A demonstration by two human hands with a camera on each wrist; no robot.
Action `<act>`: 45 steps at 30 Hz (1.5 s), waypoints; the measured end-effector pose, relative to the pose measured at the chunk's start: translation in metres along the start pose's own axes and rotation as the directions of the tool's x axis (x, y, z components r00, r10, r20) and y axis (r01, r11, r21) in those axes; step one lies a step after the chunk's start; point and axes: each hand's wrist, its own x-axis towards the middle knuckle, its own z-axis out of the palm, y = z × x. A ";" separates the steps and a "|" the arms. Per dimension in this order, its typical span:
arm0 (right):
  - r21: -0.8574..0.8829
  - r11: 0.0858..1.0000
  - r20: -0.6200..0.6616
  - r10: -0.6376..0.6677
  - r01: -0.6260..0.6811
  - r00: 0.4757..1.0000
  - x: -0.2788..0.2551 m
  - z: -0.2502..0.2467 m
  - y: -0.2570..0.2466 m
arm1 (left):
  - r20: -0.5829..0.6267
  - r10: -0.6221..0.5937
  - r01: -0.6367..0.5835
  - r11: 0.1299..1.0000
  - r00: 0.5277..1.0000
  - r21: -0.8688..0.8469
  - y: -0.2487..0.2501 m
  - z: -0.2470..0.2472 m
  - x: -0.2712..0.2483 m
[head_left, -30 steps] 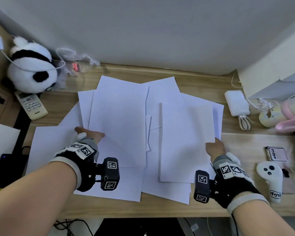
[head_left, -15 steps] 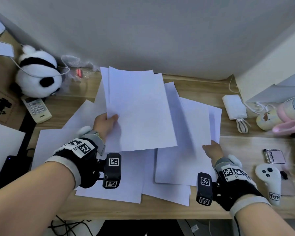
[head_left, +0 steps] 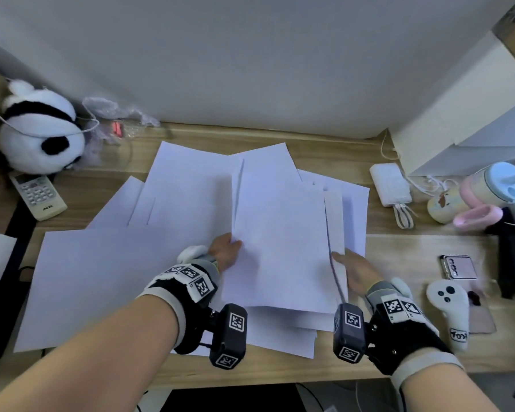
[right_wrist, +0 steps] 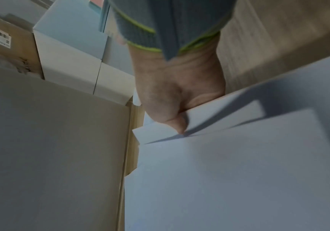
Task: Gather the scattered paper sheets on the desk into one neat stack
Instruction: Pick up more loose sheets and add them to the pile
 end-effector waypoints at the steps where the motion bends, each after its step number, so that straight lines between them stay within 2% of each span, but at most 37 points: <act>1: 0.068 0.998 0.013 0.008 -0.009 1.000 0.000 0.001 0.002 | 0.026 -0.017 0.016 1.000 1.000 0.021 0.001 0.004 -0.001; 3: 0.132 0.991 0.049 0.012 -0.018 0.999 0.002 0.003 0.007 | 0.071 -0.035 0.032 0.999 0.997 0.038 0.002 0.010 -0.001; 5: 0.090 0.996 0.090 -0.009 0.001 0.996 0.000 0.008 0.010 | 0.126 -0.042 0.037 0.998 0.991 0.040 0.004 0.013 -0.002; 7: 0.010 1.000 0.070 -0.030 0.030 0.997 -0.002 0.014 0.014 | 0.152 -0.024 0.025 1.000 0.988 -0.005 0.006 0.014 -0.004; 9: -0.041 0.998 -0.016 -0.038 0.037 0.999 -0.004 0.017 0.016 | 0.091 -0.011 0.019 0.995 0.996 -0.096 0.004 0.012 -0.002; 11: -0.091 0.995 -0.116 -0.054 0.043 0.992 -0.006 0.016 0.015 | -0.022 -0.043 0.037 0.976 0.999 -0.213 0.000 0.003 -0.001; 13: -0.157 0.987 -0.168 -0.066 0.040 0.984 -0.010 0.015 0.014 | -0.137 -0.054 0.024 0.976 0.989 -0.216 -0.008 -0.016 0.002; 15: -0.200 0.979 -0.204 -0.073 0.032 0.976 -0.014 0.013 0.014 | -0.212 -0.030 0.008 0.995 0.977 -0.103 -0.020 -0.041 0.006; 17: -0.208 0.978 -0.232 -0.079 0.030 0.970 -0.017 0.011 0.013 | -0.270 -0.043 0.070 0.993 0.962 0.090 -0.029 -0.066 0.010; 20: -0.189 0.982 -0.245 -0.069 0.023 0.967 -0.019 0.012 0.013 | -0.265 -0.093 0.199 0.891 0.960 0.408 -0.035 -0.095 0.012; 22: -0.190 0.982 -0.245 -0.064 0.017 0.968 -0.018 0.013 0.015 | -0.240 -0.127 0.242 0.804 0.962 0.543 -0.037 -0.105 0.015; 25: -0.190 0.982 -0.251 -0.062 0.013 0.966 -0.015 0.015 0.017 | -0.259 -0.128 0.273 0.693 0.957 0.667 -0.038 -0.107 0.021; 31: -0.197 0.980 -0.262 -0.063 0.011 0.963 -0.015 0.016 0.016 | -0.262 -0.106 0.278 0.529 0.959 0.802 -0.028 -0.108 0.026; 36: -0.221 0.975 -0.263 -0.066 0.007 0.962 -0.016 0.017 0.014 | -0.222 -0.059 0.218 0.537 0.973 0.815 -0.027 -0.110 0.029; 39: -0.228 0.974 -0.268 -0.063 0.000 0.961 -0.018 0.017 0.013 | -0.195 -0.113 0.226 0.530 0.974 0.818 -0.024 -0.110 0.029; 43: -0.250 0.968 -0.265 -0.055 -0.014 0.963 -0.020 0.017 0.011 | -0.145 -0.094 0.170 0.678 0.985 0.716 -0.022 -0.115 0.031; 45: -0.253 0.967 -0.262 -0.054 -0.015 0.964 -0.022 0.018 0.009 | -0.190 -0.059 0.162 0.788 0.980 0.594 -0.017 -0.124 0.031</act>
